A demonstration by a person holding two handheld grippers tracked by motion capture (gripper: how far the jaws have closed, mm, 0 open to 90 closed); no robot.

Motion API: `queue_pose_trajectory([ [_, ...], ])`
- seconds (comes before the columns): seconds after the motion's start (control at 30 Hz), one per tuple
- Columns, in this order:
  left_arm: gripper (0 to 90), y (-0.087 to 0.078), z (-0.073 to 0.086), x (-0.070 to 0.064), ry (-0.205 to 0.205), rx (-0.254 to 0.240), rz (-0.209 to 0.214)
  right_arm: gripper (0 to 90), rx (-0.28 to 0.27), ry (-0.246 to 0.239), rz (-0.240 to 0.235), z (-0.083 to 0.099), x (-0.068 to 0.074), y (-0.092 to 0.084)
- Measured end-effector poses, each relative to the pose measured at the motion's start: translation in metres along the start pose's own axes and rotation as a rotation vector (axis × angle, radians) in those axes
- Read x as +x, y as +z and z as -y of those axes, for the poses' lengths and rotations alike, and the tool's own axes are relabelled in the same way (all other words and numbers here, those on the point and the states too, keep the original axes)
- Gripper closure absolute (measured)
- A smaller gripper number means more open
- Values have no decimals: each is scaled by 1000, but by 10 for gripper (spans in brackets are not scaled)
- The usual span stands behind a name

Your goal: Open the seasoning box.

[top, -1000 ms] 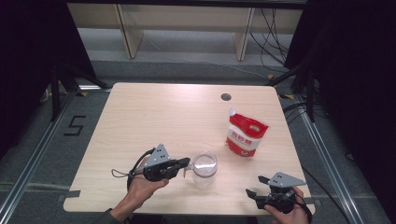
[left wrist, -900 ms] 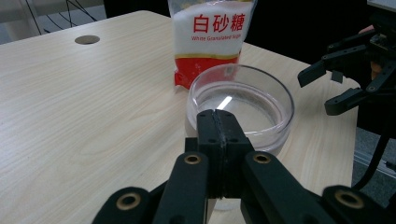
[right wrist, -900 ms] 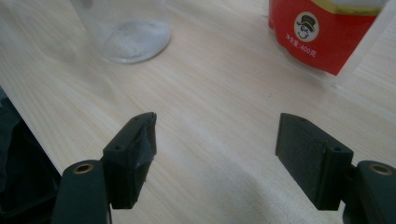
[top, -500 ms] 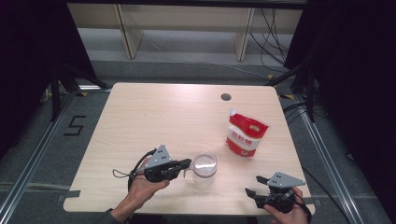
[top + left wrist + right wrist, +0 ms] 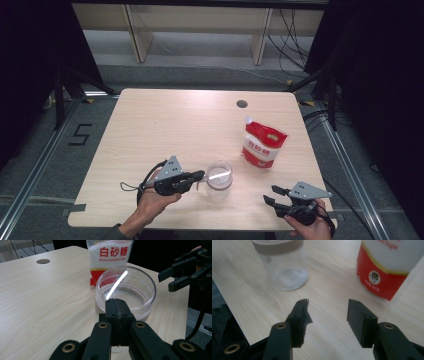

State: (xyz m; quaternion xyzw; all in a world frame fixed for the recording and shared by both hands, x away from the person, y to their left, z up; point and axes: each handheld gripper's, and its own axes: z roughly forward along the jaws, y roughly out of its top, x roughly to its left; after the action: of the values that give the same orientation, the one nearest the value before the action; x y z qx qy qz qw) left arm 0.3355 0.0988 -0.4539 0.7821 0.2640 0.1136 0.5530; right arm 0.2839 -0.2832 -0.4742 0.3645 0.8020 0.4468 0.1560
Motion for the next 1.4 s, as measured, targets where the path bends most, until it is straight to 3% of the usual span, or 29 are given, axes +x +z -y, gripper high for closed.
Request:
queue_pose_trajectory([
  [0.07, 890, 0, 0, 0, -2, 1, -1, 594, -44, -51, 4, -4, -1, 1],
  [0.1, 890, 0, 0, 1, 3, 1, 3, 614, -32, -32, -8, -6, 2, 0],
  [0.2, 890, 0, 0, 0, 3, 0, 1, 679, -77, -97, -10, -13, 3, 3],
  [0.27, 890, 0, 1, 0, -6, -1, -3, 714, -79, -72, -33, -16, 8, 5],
  [0.4, 889, -1, 1, 0, -6, -1, -2, 777, -101, -104, -57, -23, 9, 14],
  [0.43, 888, -1, 1, -1, -10, -5, -2, 787, -91, -87, -66, -24, 11, 16],
  [0.47, 887, -1, 1, -1, -10, -5, -1, 796, -116, -138, -69, -26, 9, 20],
  [0.5, 887, -1, 1, 0, -9, -4, -1, 804, -104, -125, -60, -29, 11, 22],
  [0.63, 887, -1, 1, -1, -9, -5, -2, 829, -110, -154, -75, -37, 13, 31],
  [0.67, 887, -1, 1, -1, -9, -5, -1, 839, -105, -141, -77, -38, 15, 32],
  [0.7, 887, 0, 2, -1, -9, -11, 8, 844, -121, -166, -99, -41, 15, 36],
  [0.8, 886, -1, 2, -1, -5, -7, 4, 862, -114, -155, -92, -44, 19, 41],
  [0.83, 886, -2, 2, -1, -5, -4, 1, 871, -109, -182, -103, -47, 18, 43],
  [0.97, 885, -3, 2, -1, -5, -3, 3, 885, -115, -210, -110, -50, 21, 48],
  [1.17, 883, -2, 2, 0, 0, -3, 7, 892, -112, -200, -108, -52, 23, 53],
  [1.4, 881, -2, 3, 0, -11, -8, 12, 892, -123, -221, -127, -57, 26, 55],
])
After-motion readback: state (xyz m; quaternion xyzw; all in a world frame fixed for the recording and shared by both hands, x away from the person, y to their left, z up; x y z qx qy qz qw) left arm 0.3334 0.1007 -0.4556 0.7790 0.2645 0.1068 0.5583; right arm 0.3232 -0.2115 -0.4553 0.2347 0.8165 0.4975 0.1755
